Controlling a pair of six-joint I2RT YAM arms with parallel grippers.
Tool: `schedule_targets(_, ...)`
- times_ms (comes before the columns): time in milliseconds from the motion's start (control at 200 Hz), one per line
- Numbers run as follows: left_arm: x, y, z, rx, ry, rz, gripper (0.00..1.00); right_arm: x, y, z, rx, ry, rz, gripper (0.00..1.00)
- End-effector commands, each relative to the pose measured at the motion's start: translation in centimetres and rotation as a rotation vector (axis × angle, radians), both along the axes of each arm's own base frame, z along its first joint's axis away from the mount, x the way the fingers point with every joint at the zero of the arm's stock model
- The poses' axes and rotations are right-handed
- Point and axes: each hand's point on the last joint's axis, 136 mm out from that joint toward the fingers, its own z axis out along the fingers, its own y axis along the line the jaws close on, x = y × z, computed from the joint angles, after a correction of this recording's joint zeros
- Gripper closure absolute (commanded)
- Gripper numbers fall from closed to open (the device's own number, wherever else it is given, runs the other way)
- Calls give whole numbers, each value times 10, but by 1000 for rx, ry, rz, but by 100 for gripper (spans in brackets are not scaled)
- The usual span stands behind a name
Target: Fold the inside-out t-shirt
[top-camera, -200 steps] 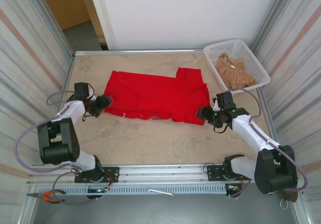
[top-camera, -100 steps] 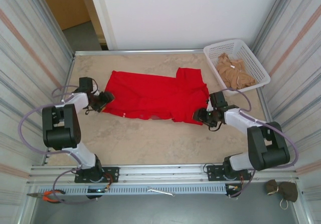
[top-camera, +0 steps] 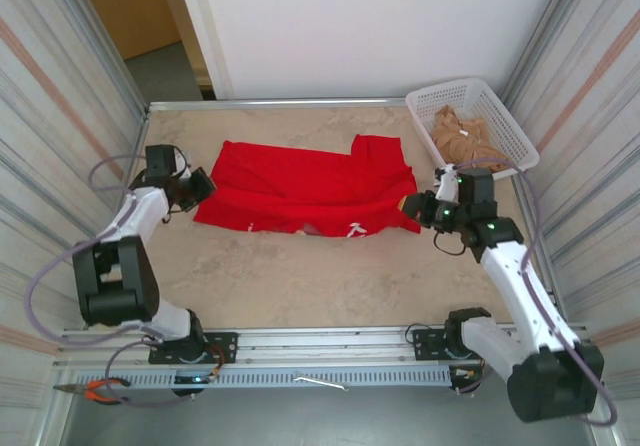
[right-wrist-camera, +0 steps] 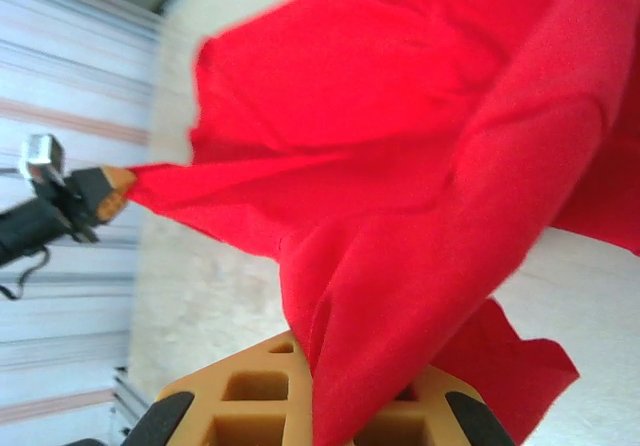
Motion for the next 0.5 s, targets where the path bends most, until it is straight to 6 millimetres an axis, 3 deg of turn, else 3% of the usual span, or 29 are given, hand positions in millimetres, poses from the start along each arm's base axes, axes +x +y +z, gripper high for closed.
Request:
schedule_targets(0,-23,-12,28,-24,-34,-56,100,-28,3,20,89,60,10,100)
schedule_targets(125,-45,-23,49,-90,-77,-54,100,-27,-7,36,122,36,-56,100)
schedule_targets(210,-56,-32,54,-144,-81,-62,100,-19,-15,30,132,75,-90,100)
schedule_targets(366,-73,-35,46,-163,-61,-60,100,-15,-24,19,133,106,-119,100)
schedule_targets(491,-80,-33,25,-147,-16,-50,100,-22,-29,5,111,127,-144,100)
